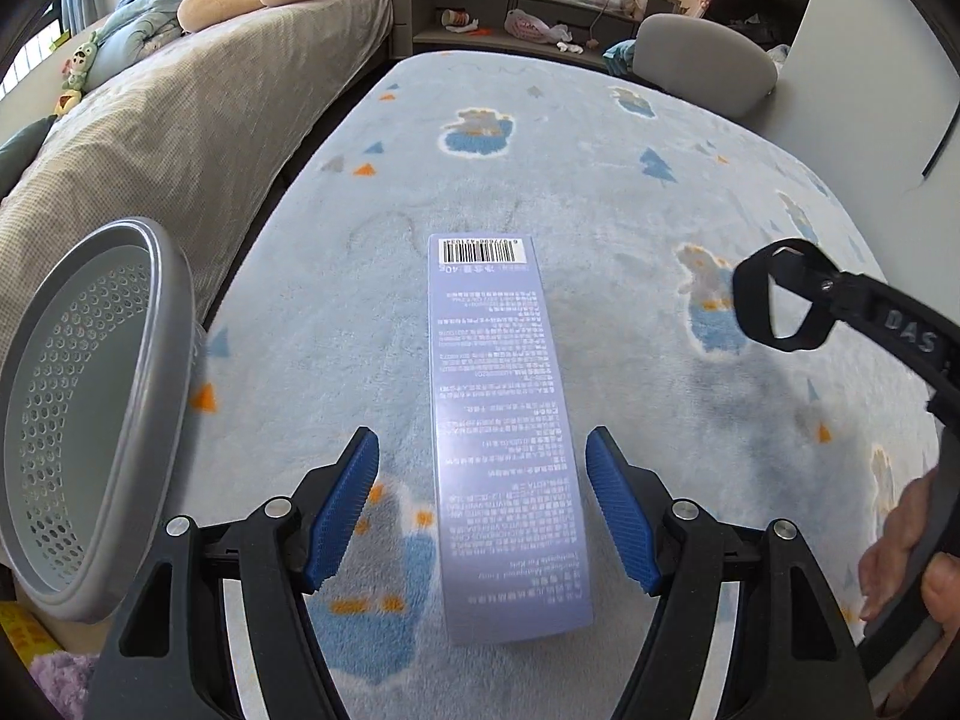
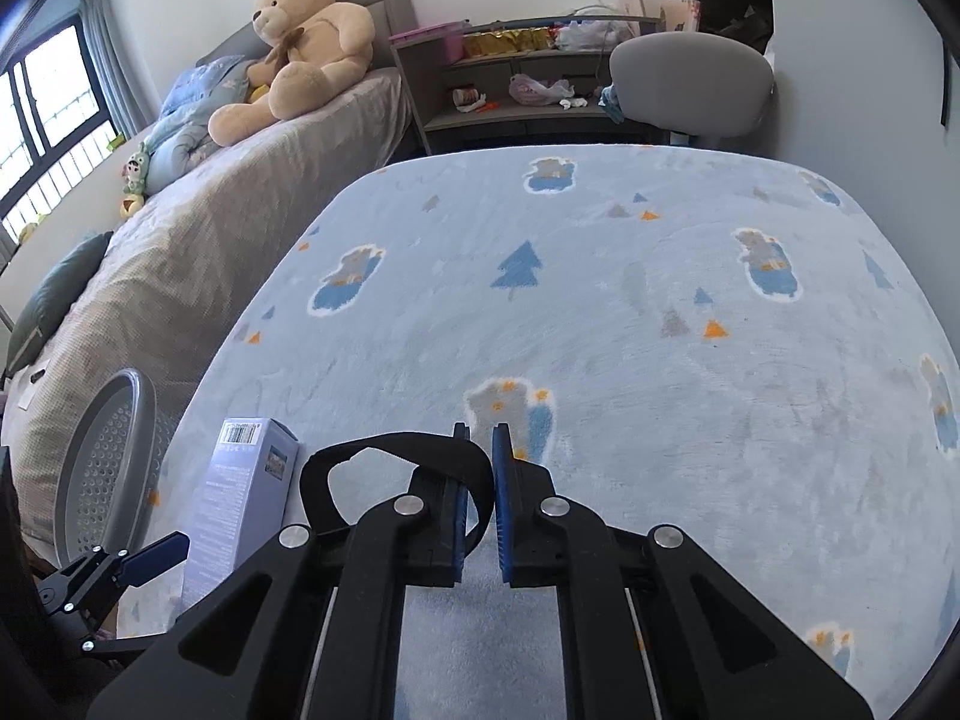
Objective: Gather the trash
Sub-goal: 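Grasp the lavender box with the left gripper while the right holds the strap, then carry the lavender box and black strap over the wastebasket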
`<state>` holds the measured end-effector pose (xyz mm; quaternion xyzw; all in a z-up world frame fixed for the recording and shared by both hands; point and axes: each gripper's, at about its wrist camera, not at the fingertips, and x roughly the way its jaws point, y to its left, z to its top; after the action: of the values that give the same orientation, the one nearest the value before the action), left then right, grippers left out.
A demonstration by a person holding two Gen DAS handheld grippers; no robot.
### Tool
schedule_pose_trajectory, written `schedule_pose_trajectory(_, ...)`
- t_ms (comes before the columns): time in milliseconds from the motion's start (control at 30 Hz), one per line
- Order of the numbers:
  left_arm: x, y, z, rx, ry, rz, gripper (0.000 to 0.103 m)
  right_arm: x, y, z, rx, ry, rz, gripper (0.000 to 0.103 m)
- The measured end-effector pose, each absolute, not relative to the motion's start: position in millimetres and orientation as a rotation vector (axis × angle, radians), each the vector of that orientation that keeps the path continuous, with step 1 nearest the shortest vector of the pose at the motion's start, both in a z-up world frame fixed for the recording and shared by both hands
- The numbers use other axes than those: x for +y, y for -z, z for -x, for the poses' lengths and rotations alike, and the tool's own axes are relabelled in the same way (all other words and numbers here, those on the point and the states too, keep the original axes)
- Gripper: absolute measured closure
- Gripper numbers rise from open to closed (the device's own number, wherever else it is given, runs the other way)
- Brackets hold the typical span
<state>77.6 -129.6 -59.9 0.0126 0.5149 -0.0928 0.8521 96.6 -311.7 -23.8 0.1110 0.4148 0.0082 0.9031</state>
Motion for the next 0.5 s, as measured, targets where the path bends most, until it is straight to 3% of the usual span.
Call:
schedule_pose_trajectory(200,-133.5,72.1,-84.1,1.102,0.191,-0.026,0.036,-311.0,18.5,-93.1,0.848,-0.032,-0.230,0.094)
schedule_pose_trajectory(333,-134.6,71.2,-82.1,1.075,0.189,-0.057,0.060,-309.4,18.7,-92.4,0.851,-0.037,-0.224,0.094)
schedule_pose_trajectory(500,-127.0,66.2,-78.1,1.064,0.227,-0.024,0.061,-307.0,18.7,-92.1,0.855,-0.039,-0.223,0.094)
